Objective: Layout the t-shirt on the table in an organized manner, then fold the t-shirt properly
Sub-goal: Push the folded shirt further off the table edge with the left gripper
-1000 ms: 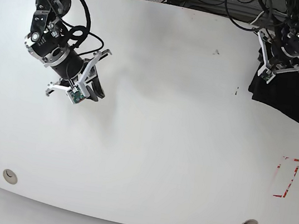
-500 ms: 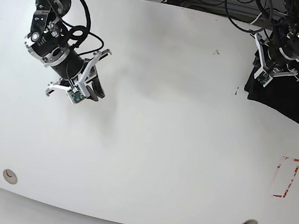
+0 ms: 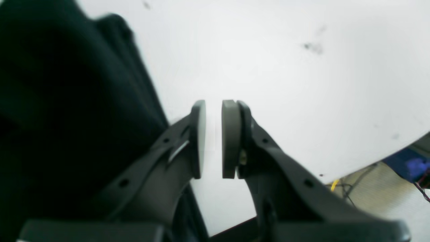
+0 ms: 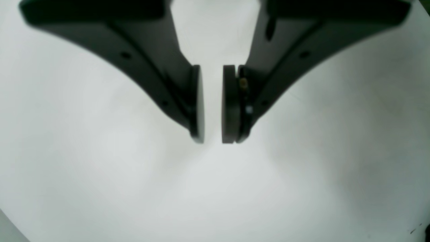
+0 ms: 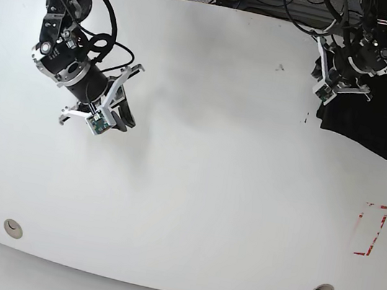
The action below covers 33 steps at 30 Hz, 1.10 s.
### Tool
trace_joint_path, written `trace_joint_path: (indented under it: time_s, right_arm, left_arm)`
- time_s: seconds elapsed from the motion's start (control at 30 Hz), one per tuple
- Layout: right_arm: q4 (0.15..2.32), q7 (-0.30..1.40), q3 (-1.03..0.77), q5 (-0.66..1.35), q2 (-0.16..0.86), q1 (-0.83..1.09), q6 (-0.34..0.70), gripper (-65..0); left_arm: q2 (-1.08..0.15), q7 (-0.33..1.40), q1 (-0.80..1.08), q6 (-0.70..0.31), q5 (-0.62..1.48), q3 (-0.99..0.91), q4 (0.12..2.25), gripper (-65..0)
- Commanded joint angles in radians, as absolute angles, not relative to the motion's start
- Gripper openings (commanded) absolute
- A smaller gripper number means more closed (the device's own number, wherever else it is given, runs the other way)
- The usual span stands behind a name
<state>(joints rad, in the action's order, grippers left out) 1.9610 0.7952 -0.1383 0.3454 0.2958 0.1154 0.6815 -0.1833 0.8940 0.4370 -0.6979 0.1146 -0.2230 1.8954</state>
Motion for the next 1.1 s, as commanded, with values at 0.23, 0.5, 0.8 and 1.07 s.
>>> trace_joint_path:
  time_s: [0.23, 0.5, 0.8, 1.07]
  right_arm:
    - [1.98, 0.771, -0.143, 0.363, 0.286, 0.099, 0.684, -55.6]
    - [1.98, 0.771, -0.143, 0.363, 0.285, 0.104, 0.684, -55.6]
    - [1.98, 0.771, -0.143, 0.363, 0.285, 0.107, 0.684, -55.6]
    - [1.98, 0.771, -0.143, 0.363, 0.283, 0.107, 0.698, -55.6]
  left_arm:
    - [-0.226, 0.878, 0.403, -0.698, 0.128, -0.262, 1.742, -58.1]
    - [-0.254, 0.86, 0.406, -0.698, 0.13, -0.377, 1.741, -58.1]
    - [-0.332, 0.86, 0.401, -0.698, 0.131, -0.441, 1.738, -58.1]
    - [-0.349, 0.858, 0.329, -0.698, 0.13, -0.456, 1.733, -58.1]
